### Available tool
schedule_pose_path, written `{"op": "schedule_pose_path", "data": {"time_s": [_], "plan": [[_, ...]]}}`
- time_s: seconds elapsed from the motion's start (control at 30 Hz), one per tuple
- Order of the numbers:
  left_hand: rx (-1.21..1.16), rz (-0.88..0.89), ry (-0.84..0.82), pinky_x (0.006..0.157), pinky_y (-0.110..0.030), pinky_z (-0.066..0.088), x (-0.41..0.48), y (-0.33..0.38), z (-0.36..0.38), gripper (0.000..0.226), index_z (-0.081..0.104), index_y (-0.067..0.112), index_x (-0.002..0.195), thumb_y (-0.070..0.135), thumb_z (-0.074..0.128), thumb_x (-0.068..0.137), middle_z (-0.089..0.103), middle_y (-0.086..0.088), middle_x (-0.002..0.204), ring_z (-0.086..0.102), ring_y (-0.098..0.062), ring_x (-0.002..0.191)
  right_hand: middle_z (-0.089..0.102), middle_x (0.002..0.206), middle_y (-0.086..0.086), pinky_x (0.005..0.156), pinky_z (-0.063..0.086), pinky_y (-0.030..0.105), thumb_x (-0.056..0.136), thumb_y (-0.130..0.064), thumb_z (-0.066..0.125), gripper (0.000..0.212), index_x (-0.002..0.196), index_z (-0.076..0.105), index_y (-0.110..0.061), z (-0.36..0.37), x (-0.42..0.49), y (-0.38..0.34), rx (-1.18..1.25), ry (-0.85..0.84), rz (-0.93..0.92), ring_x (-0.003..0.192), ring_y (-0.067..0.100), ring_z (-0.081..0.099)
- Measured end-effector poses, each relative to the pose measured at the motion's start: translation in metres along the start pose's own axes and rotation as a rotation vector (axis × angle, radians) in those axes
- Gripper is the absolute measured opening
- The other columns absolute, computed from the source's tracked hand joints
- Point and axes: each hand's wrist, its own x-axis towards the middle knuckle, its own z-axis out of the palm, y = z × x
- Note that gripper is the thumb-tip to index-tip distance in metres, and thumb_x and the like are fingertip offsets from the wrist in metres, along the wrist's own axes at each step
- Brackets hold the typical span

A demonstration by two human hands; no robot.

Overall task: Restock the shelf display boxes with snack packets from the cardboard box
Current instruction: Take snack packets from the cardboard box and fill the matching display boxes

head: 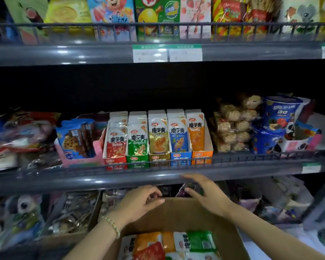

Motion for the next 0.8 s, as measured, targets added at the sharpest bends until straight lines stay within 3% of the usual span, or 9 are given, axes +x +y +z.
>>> {"op": "schedule_pose_path", "data": {"time_s": [0.07, 0.17, 0.27, 0.37, 0.5, 0.57, 0.67, 0.73, 0.8], "plan": [[-0.007, -0.049, -0.053, 0.076, -0.009, 0.04, -0.013, -0.015, 0.02, 0.034, 0.057, 0.034, 0.116, 0.054, 0.046, 0.091, 0.055, 0.02, 0.106, 0.05, 0.006, 0.091, 0.052, 0.131, -0.014, 0.101, 0.039, 0.017, 0.094, -0.038, 0.053, 0.041, 0.133, 0.045, -0.033, 0.027, -0.015, 0.009, -0.023, -0.066, 0.042, 0.12, 0.003, 0.049], [-0.03, -0.143, -0.148, 0.078, -0.013, 0.041, -0.024, -0.039, 0.051, 0.036, 0.056, 0.032, 0.118, 0.055, 0.046, 0.091, 0.059, 0.015, 0.115, 0.053, 0.001, 0.097, 0.048, 0.136, -0.012, 0.107, 0.035, 0.023, 0.093, -0.043, 0.051, 0.045, 0.136, 0.042, -0.032, 0.061, -0.032, 0.027, -0.109, -0.17, 0.148, 0.127, 0.008, 0.045], [-0.045, -0.235, -0.235, 0.092, -0.024, 0.045, -0.03, -0.059, 0.083, 0.046, 0.052, 0.031, 0.124, 0.06, 0.042, 0.09, 0.052, 0.008, 0.128, 0.053, -0.007, 0.111, 0.045, 0.14, -0.01, 0.107, 0.033, 0.021, 0.093, -0.043, 0.052, 0.047, 0.136, 0.042, -0.029, 0.088, -0.044, 0.044, -0.085, -0.253, 0.272, 0.128, 0.008, 0.042], [-0.031, -0.289, -0.312, 0.102, -0.031, 0.041, -0.032, -0.067, 0.108, 0.071, 0.045, 0.029, 0.133, 0.075, 0.027, 0.082, 0.045, 0.005, 0.137, 0.046, -0.013, 0.124, 0.049, 0.137, -0.003, 0.103, 0.037, 0.021, 0.086, -0.05, 0.054, 0.06, 0.137, 0.041, -0.02, 0.111, -0.053, 0.059, 0.108, -0.297, 0.453, 0.122, 0.01, 0.046], [0.008, -0.361, -0.41, 0.111, -0.035, 0.03, -0.03, -0.075, 0.131, 0.069, 0.032, 0.025, 0.144, 0.067, 0.028, 0.09, 0.032, 0.002, 0.15, 0.033, -0.019, 0.135, 0.052, 0.131, 0.005, 0.096, 0.044, 0.025, 0.093, -0.017, 0.057, 0.047, 0.136, 0.039, -0.01, 0.134, -0.065, 0.082, 0.205, -0.229, 0.667, 0.112, 0.015, 0.052], [-0.02, -0.405, -0.457, 0.115, -0.036, 0.022, -0.031, -0.078, 0.139, 0.077, 0.024, 0.023, 0.148, 0.071, 0.023, 0.088, 0.019, 0.0, 0.156, 0.021, -0.022, 0.142, 0.042, 0.138, 0.007, 0.11, 0.034, 0.032, 0.096, -0.025, 0.052, 0.05, 0.139, 0.035, -0.007, 0.145, -0.069, 0.092, 0.126, -0.244, 0.708, 0.132, 0.022, 0.04], [-0.064, -0.533, -0.498, 0.118, -0.042, 0.012, -0.031, -0.085, 0.151, 0.094, 0.008, 0.02, 0.152, 0.081, 0.012, 0.08, 0.002, -0.004, 0.16, 0.006, -0.026, 0.146, 0.002, 0.159, 0.001, 0.118, 0.009, 0.039, 0.096, -0.049, 0.041, 0.069, 0.151, 0.013, -0.019, 0.159, -0.073, 0.098, -0.016, -0.368, 0.776, 0.146, 0.026, 0.002], [-0.073, -0.564, -0.566, 0.118, -0.046, 0.004, -0.03, -0.094, 0.166, 0.108, 0.001, 0.024, 0.152, 0.091, -0.001, 0.067, -0.008, -0.004, 0.16, -0.006, -0.029, 0.146, -0.005, 0.16, 0.002, 0.118, 0.008, 0.041, 0.094, -0.057, 0.037, 0.071, 0.152, 0.009, -0.026, 0.162, -0.073, 0.1, -0.031, -0.442, 0.786, 0.146, 0.029, -0.002], [-0.069, -0.561, -0.67, 0.117, -0.05, -0.002, -0.028, -0.099, 0.173, 0.129, -0.002, 0.033, 0.151, 0.099, -0.013, 0.042, -0.013, 0.001, 0.159, -0.014, -0.029, 0.145, 0.003, 0.159, 0.003, 0.117, 0.013, 0.038, 0.088, -0.068, 0.034, 0.073, 0.15, 0.018, -0.031, 0.165, -0.07, 0.099, -0.008, -0.484, 0.753, 0.146, 0.029, 0.005]]}}
